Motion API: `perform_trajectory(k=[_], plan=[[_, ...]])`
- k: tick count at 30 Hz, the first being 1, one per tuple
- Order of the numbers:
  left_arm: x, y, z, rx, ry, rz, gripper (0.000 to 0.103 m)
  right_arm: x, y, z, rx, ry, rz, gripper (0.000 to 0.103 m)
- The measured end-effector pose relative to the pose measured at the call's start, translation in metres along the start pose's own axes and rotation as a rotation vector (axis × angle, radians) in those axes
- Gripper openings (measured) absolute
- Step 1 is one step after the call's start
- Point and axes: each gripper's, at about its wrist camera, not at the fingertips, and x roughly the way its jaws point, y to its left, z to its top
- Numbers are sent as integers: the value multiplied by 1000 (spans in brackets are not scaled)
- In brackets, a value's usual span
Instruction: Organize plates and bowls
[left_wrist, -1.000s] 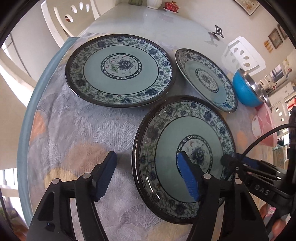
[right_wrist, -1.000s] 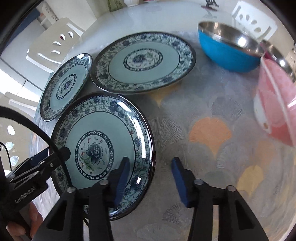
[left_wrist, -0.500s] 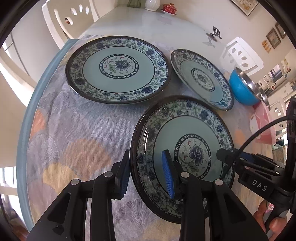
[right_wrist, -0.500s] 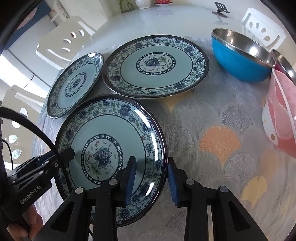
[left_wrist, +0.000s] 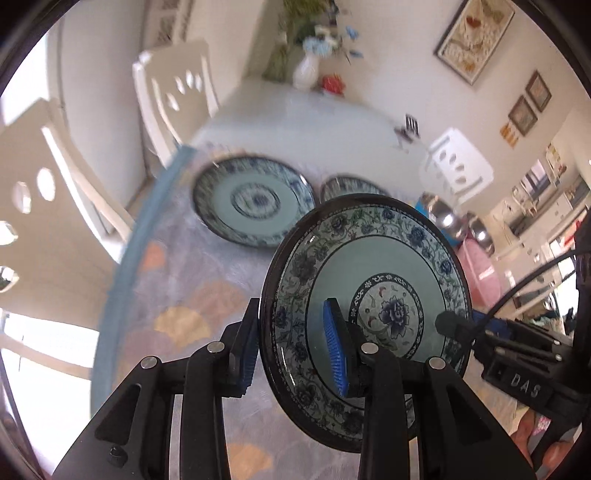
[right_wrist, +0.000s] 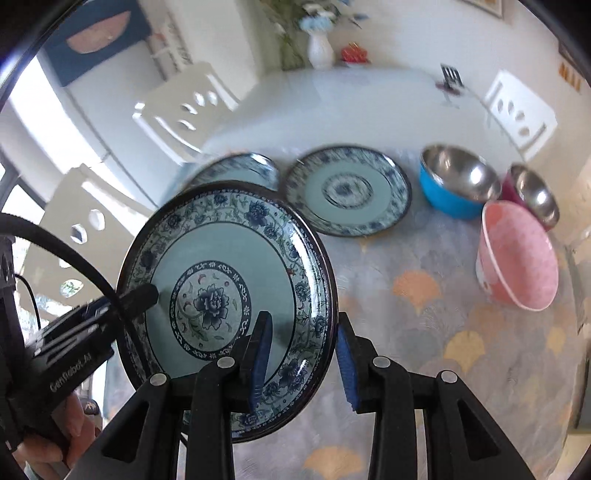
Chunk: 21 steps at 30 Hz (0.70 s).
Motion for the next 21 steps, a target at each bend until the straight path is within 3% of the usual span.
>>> perform_trajectory(k=[7,13,21], plan=[[-29,27,-28,-60,-10,83,30,-13,37,-26,-74,20,68,34],[-25,52,-73,-103,80,164,31,21,56,-60,-110,172,113,34],[-4,62,-103,-86,181,212,30,63,58,-90,-90,320,139,36]])
